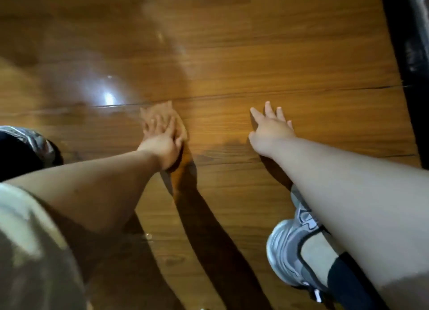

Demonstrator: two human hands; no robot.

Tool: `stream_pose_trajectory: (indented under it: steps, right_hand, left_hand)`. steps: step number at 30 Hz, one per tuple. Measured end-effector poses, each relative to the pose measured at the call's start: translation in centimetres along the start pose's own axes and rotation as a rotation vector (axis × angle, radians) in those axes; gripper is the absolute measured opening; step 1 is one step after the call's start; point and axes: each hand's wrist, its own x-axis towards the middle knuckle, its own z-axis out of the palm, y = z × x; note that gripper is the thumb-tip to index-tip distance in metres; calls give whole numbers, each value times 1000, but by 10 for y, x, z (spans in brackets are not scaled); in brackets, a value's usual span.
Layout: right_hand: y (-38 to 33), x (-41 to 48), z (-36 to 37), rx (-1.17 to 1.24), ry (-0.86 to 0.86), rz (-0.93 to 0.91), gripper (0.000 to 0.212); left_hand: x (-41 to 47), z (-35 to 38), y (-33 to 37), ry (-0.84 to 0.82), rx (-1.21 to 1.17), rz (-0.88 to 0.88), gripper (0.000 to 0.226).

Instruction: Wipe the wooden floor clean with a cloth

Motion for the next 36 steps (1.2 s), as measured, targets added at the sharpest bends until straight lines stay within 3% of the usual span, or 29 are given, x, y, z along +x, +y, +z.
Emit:
stream_pose_trajectory:
  steps: [4, 6, 8, 11, 12, 13, 16, 19, 21, 23, 25, 29, 30, 31, 33, 36]
  right_hand:
    - [-22, 14, 0, -20, -19, -1, 76]
    - [-39, 28, -4, 11, -17, 23, 71]
    - [-54, 40, -9, 53, -23, 49, 65]
    - [-68, 53, -14, 47, -37, 75, 67]
    - [-71, 58, -17, 43, -42, 85, 67]
    - [-71, 59, -18, 44, -52, 84, 66]
    - [-74, 65, -20, 42, 13, 92, 62]
    - [-76, 66, -20, 42, 141, 133, 62]
    - [-79, 70, -22, 54, 169, 167, 63]
    - [-83, 76, -25, 74, 169, 183, 62]
    - [-89, 84, -27, 105, 158, 199, 60]
    - [-98, 98, -32, 144, 180, 210, 60]
    - [-99, 101, -32, 151, 187, 209, 60]
    - [-99, 104, -33, 155, 195, 210, 60]
    - [-98, 107, -30, 140, 207, 215, 60]
    - [-97, 109, -23, 115, 242, 216, 59]
  left_hand:
    - [5, -11, -53, 5, -195, -500, 62]
    - [-3, -5, -43, 55, -174, -458, 61]
    - [-9, 6, -15, 100, -106, -110, 61]
    - [-20, 17, 14, -36, 202, 753, 58]
    - [-12, 15, 11, -83, 273, 898, 58]
    - [-3, 12, 2, -61, 306, 905, 57]
    - [46, -14, -53, 166, 260, 513, 57]
    - [87, -50, -112, 218, -83, -26, 53]
    - [105, -58, -115, 250, -243, -331, 56]
    - [107, -53, -86, 295, -260, -483, 58]
    - [98, -37, -50, 293, -202, -284, 59]
    - [75, -20, -15, 208, 133, 628, 62]
    - [82, -27, -21, 172, 191, 781, 61]
    - [94, -37, -31, 158, 216, 823, 60]
    - [120, -55, -58, 194, 167, 636, 58]
    - [143, -79, -94, 299, -154, 10, 57]
